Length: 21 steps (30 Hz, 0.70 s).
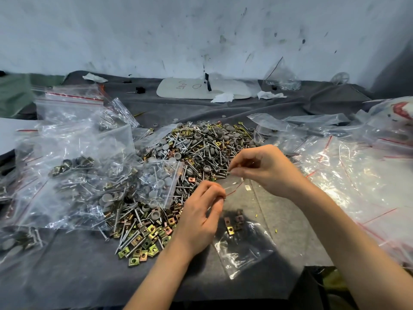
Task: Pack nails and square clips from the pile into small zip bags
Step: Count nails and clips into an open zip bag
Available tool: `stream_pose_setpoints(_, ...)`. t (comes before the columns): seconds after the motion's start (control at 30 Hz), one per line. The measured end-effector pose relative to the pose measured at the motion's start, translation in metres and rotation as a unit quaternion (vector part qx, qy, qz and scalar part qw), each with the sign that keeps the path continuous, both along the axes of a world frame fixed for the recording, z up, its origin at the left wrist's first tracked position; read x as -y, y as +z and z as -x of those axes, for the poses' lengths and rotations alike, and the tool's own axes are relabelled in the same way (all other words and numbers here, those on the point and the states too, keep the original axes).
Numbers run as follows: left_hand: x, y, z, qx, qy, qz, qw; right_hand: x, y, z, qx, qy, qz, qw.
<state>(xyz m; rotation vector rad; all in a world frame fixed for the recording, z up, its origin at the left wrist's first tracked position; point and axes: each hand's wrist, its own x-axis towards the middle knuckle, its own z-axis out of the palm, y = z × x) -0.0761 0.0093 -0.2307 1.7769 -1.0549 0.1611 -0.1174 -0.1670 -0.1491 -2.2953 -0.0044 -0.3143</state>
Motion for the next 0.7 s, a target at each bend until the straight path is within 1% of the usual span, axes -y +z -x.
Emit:
stream_pose_setpoints(0.1,0.000,0.000,0.000,0.001,0.004,0.001,1.000,-0.009,-0.007,0.002,0.010,0.006,0.014,1.000)
stream_pose_setpoints(0.23,0.000,0.001,0.001,0.000,0.003,-0.001,1.000,-0.005,-0.013,0.002,0.017,-0.024,-0.042,0.999)
stream_pose_setpoints(0.37,0.000,0.000,0.000,0.001,0.001,0.000,1.000,-0.003,-0.017,0.002,0.015,-0.009,-0.116,0.993)
stream_pose_setpoints(0.47,0.000,0.000,0.000,0.001,0.001,-0.002,1.000,-0.003,-0.019,0.001,0.015,-0.004,-0.134,0.991)
stream_pose_setpoints(0.53,0.000,0.000,0.000,0.001,0.000,-0.002,1.000,0.000,-0.020,0.000,0.031,-0.026,-0.141,0.989)
stream_pose_setpoints(0.57,0.000,0.001,0.001,0.001,-0.002,-0.002,1.000,0.002,-0.022,-0.002,0.040,-0.048,-0.124,0.990)
stream_pose_setpoints(0.6,0.000,0.001,0.001,0.001,-0.003,0.000,1.000,0.006,-0.024,-0.005,0.037,-0.074,-0.087,0.993)
stream_pose_setpoints(0.63,0.000,0.001,0.001,0.003,-0.005,0.002,1.000,0.009,-0.026,-0.008,0.014,-0.094,-0.032,0.995)
stream_pose_setpoints(0.7,0.001,0.001,0.002,0.005,-0.009,0.005,1.000,0.014,-0.036,-0.012,-0.081,-0.108,0.093,0.987)
